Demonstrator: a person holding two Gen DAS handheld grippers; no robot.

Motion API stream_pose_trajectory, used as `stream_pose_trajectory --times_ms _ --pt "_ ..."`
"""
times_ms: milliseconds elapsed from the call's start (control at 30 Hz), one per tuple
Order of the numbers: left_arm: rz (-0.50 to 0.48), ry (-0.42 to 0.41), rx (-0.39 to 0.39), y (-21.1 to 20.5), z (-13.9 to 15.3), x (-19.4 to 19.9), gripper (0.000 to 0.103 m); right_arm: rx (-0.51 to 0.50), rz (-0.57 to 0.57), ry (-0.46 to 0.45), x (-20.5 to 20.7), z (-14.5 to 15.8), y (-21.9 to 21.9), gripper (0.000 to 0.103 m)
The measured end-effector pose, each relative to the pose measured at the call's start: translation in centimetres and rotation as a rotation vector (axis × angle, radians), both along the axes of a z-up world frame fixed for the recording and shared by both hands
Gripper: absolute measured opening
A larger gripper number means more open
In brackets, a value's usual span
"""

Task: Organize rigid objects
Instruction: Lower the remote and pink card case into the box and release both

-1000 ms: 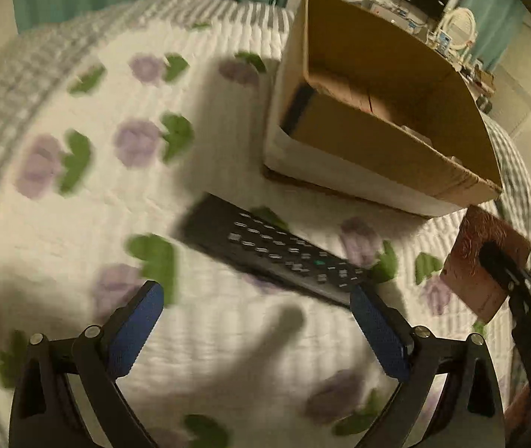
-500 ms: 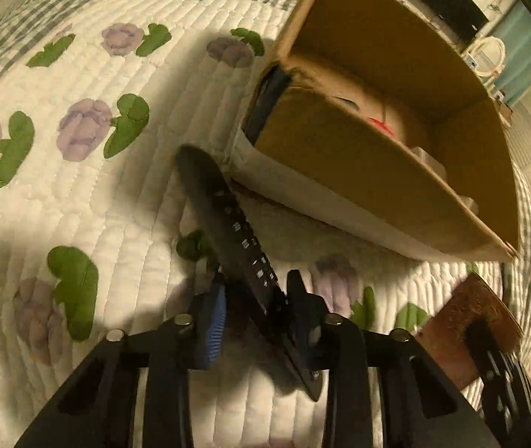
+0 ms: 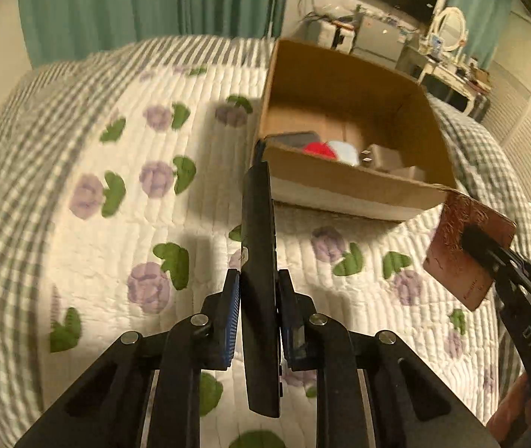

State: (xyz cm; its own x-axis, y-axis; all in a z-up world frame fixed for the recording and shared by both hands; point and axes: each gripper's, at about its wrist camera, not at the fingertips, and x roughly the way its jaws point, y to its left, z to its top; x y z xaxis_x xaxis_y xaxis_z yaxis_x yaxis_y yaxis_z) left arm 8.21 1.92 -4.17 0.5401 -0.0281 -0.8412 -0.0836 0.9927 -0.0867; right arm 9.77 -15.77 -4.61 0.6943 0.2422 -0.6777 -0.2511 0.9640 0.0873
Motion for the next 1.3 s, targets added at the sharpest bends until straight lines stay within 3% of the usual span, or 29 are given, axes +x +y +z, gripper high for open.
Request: stream_pose_trajectory --times_ms 267,433,600,767,1000,1300 --pt "-0.041 -0.135 0.008 -1.4 5.7 -0.4 0.019 -0.018 0.031 -0.078 -1.4 4.8 0.4 0.009" --pt "-0.066 -0.217 0.033 -2.0 8.9 2.3 0.019 -0.063 0.075 -0.185 -0.2 9.3 1.2 0.009" --pt "-0.086 -0.245 0.088 -3.1 9.9 7.0 0.019 -0.060 0.116 -0.199 4.2 11.9 1.3 0.009" --pt "-0.099 -0.210 0.104 -4.1 7.5 12.1 0.019 -0.061 0.130 -0.149 9.8 11.0 1.0 0.009" --pt "-0.117 -0.136 0.103 -5.0 2.3 16.8 0.019 -0.083 0.131 -0.089 15.4 6.1 0.2 0.009" --pt "-0.143 -0.120 0.102 -6.3 0.1 18.8 0.022 -0.127 0.129 -0.061 17.3 1.8 -0.9 0.009"
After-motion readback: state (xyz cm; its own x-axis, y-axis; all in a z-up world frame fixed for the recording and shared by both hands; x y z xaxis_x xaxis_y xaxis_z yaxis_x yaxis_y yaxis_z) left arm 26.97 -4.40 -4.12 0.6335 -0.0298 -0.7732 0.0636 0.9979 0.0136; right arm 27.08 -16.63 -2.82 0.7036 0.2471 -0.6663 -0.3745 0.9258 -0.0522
